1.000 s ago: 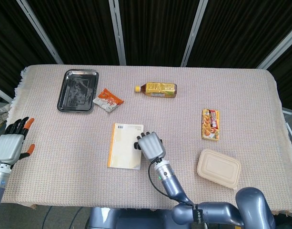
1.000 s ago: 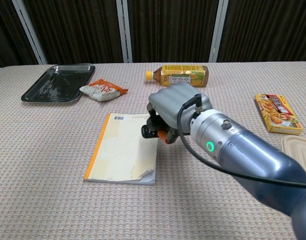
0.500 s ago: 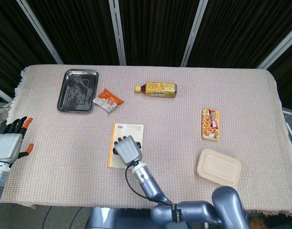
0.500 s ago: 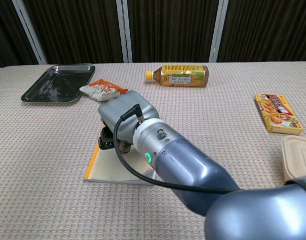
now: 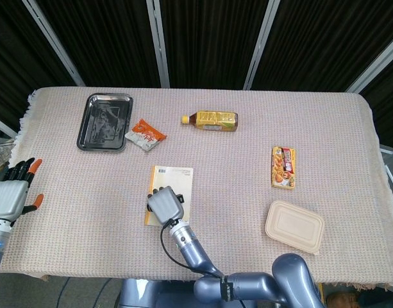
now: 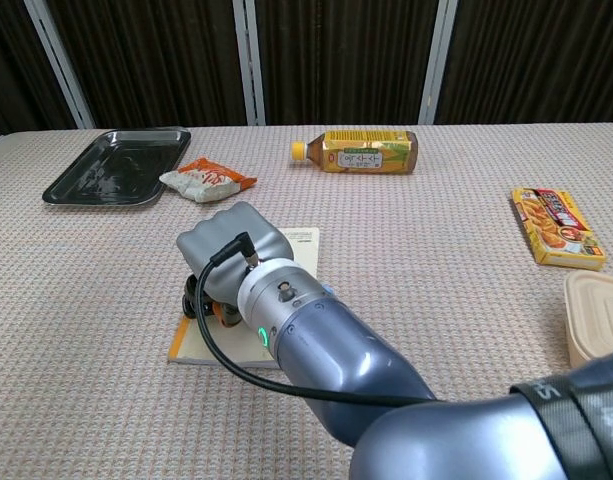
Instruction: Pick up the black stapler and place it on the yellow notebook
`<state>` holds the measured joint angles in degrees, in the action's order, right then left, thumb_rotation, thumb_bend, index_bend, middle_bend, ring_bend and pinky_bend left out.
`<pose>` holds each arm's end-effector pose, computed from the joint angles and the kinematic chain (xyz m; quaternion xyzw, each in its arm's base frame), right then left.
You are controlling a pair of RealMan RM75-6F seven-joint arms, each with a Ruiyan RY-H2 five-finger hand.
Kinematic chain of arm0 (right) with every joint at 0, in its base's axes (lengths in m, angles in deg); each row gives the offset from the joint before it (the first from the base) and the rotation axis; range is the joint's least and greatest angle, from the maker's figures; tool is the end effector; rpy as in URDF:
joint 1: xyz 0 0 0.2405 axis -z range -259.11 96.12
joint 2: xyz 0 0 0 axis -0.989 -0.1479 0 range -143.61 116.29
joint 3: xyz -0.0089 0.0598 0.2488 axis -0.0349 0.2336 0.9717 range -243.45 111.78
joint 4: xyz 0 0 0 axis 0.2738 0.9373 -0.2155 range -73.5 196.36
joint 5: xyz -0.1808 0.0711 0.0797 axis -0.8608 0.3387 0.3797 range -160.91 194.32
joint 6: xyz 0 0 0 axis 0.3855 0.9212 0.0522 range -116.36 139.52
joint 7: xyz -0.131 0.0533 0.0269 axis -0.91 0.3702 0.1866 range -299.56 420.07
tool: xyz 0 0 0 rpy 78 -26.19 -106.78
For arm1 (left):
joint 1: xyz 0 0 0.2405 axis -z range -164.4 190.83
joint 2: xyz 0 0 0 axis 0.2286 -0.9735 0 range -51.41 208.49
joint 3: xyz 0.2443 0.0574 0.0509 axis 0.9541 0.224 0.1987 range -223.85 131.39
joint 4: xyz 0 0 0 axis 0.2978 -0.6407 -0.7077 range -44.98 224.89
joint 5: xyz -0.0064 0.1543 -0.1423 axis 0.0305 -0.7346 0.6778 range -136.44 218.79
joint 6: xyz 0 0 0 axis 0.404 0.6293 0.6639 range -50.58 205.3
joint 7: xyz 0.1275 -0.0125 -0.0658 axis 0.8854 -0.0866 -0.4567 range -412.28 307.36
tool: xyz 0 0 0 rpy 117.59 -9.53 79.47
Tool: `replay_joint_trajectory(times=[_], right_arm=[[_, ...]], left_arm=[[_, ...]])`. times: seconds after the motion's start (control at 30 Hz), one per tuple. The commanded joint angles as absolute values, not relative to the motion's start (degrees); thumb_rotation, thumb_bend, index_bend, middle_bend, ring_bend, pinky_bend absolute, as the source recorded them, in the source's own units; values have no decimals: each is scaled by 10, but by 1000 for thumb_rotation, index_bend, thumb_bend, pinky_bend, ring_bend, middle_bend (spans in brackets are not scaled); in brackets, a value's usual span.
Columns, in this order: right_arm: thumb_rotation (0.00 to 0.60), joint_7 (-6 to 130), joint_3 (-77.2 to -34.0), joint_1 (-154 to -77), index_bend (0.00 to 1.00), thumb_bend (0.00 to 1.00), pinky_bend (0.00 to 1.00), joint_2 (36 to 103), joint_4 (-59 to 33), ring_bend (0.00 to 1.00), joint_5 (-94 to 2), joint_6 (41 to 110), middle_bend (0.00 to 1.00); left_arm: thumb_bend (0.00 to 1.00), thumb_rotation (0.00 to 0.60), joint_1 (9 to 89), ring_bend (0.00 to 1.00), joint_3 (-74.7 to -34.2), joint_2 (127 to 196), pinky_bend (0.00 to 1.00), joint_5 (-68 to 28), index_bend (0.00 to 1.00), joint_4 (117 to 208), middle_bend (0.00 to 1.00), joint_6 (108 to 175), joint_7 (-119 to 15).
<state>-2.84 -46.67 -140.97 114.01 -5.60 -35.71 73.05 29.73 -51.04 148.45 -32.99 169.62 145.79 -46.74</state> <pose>0.0266 -0.2877 -0.1691 0.8136 -0.2039 0.3273 0.4352 -0.3421 0.2575 0.1312 -0.6396 -0.3864 -0.2832 0.6012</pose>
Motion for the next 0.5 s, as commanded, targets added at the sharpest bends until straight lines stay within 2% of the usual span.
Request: replay_joint_trajectory(times=[0.03,0.1,0.17,0.27,0.4,0.5], right_arm=[[600,-29,-468,-1408,588,433,680,1137,-60,499,-359,734,445],[600,-31,-470,-1406,501,421,679,1133,-65,480,-360,737,414],[600,-33,-472,-1404,348,407,679,1128,-71,435,-360,739,352],[600,-35,-475,-1400,199,393,679,1120,-86,368,-355,738,267],[600,-43,-476,-1396,81,387,671,1109,-110,323,-351,745,209],[600,-53,-478,-1393,28,384,654,1104,-126,296,-344,751,177]], left_arm=[[378,600,297,0,-510,1484,118,-331,0,1697,0,1460,-467],[378,600,296,0,-510,1484,117,-331,0,1698,0,1460,-465],[377,600,296,0,-510,1485,117,-330,0,1699,0,1460,-462],[377,600,297,0,-509,1486,117,-331,0,1700,0,1460,-458],[378,600,297,0,-508,1487,117,-333,0,1702,0,1461,-455],[379,600,297,0,-508,1486,117,-335,0,1704,0,1463,-454]])
